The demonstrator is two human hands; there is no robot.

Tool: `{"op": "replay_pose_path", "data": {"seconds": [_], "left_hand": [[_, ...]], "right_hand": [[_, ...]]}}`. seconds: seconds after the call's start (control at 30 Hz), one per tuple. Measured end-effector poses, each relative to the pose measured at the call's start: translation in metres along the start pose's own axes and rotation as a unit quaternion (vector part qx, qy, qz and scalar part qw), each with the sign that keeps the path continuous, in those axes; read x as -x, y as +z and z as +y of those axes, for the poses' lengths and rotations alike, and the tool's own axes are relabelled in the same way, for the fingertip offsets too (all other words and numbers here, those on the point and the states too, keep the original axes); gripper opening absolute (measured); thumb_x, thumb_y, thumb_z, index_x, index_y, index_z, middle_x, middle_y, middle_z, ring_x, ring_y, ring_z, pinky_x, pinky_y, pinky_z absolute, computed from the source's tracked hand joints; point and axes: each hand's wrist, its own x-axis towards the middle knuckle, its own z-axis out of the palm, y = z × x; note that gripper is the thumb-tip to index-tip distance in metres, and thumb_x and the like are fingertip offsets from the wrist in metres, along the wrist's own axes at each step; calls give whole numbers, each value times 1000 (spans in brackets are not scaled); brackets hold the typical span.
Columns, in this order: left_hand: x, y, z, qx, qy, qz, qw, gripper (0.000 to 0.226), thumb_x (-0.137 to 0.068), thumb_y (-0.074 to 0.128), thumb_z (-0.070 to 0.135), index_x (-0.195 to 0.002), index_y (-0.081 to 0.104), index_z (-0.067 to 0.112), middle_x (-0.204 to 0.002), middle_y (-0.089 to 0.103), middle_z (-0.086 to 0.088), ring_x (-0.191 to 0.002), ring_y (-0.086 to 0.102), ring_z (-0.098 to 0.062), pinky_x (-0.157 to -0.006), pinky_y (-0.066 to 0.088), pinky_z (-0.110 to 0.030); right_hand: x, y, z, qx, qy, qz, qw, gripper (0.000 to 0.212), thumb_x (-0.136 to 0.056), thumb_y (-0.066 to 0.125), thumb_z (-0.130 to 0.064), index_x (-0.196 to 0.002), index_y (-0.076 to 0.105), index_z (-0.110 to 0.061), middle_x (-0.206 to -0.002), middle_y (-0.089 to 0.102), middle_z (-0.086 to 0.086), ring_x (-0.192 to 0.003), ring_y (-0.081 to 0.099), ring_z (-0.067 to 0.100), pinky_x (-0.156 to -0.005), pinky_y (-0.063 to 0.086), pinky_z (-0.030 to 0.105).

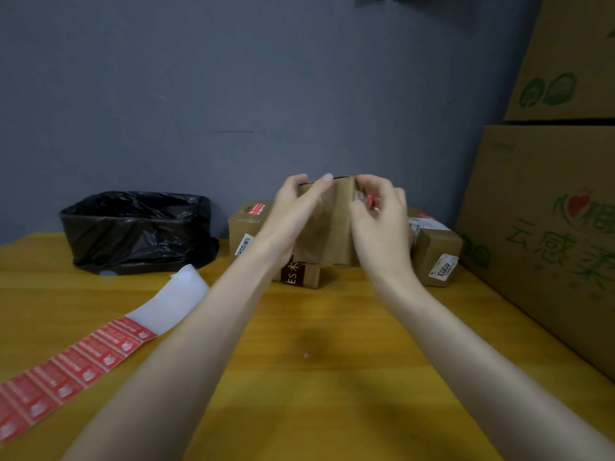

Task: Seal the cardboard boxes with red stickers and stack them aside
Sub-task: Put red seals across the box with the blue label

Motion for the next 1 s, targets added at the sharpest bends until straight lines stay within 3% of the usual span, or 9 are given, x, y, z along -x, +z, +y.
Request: {"op": "replay_pose_path", "data": {"seconds": [0.1,0.2,0.27,0.37,0.53,0.67,0.83,0.93,1.0], "left_hand": [[5,-23,-9,-11,5,7,1000,47,-82,59,55,-112,59,20,-118,60,0,-112,54,-13,-97,42,-29],[8,-43,-20,22,-13,8,1000,39,-72,61,57,-85,61,20,-87,62,4,-87,58,-12,-84,44,-27],[11,-53,-28,56,-25,-15,998,34,-79,61,49,-80,59,15,-73,58,4,-70,56,-9,-71,43,-24],[18,-67,-40,75,-57,-45,995,26,-91,54,35,-77,59,13,-67,58,-1,-65,57,-11,-66,46,-23],[18,-90,-60,10,-60,-41,997,17,-87,51,17,-79,65,12,-76,62,-2,-76,57,-16,-77,43,-33],[17,-98,-75,-6,-50,-55,997,25,-90,45,9,-85,70,12,-90,62,0,-91,57,-16,-85,42,-30],[14,-101,-79,-1,-30,-85,996,28,-92,41,4,-86,67,13,-95,62,-4,-85,61,-12,-72,47,-20],[12,-105,-79,2,-40,-107,993,26,-92,42,6,-92,68,14,-100,62,-4,-85,62,-14,-69,48,-21],[12,-106,-81,0,-53,-111,992,21,-92,46,12,-98,66,16,-104,61,-5,-85,62,-16,-66,49,-22]], "right_hand": [[26,14,-7,24,-16,-51,998,35,-84,50,-3,-117,50,-15,-113,40,1,-88,41,-14,-75,27,-6],[54,28,-13,4,-17,-118,993,37,-82,50,0,-114,46,-18,-122,38,0,-90,39,-17,-73,31,-6],[71,40,-15,5,-29,-149,988,45,-82,50,0,-123,42,-16,-130,33,-2,-109,36,-9,-88,31,0],[92,57,-15,1,-34,-191,981,54,-83,51,-2,-132,34,-19,-140,19,-9,-128,27,1,-106,30,17],[111,65,-9,0,-5,-234,972,57,-84,52,-6,-133,29,-24,-140,10,-19,-125,22,-3,-107,35,28],[119,73,-1,17,-12,-240,970,60,-76,50,-16,-132,29,-26,-131,12,-24,-129,21,2,-103,38,36],[102,66,3,-12,4,-191,981,56,-81,53,-5,-131,37,-25,-137,27,-15,-127,22,-8,-110,26,27],[65,51,14,130,-41,-141,981,48,-82,58,-13,-127,47,-24,-129,43,-11,-132,23,7,-112,22,39],[40,40,22,275,-22,-173,945,56,-80,65,-37,-131,44,-29,-142,38,-7,-140,11,12,-116,8,42]]}}
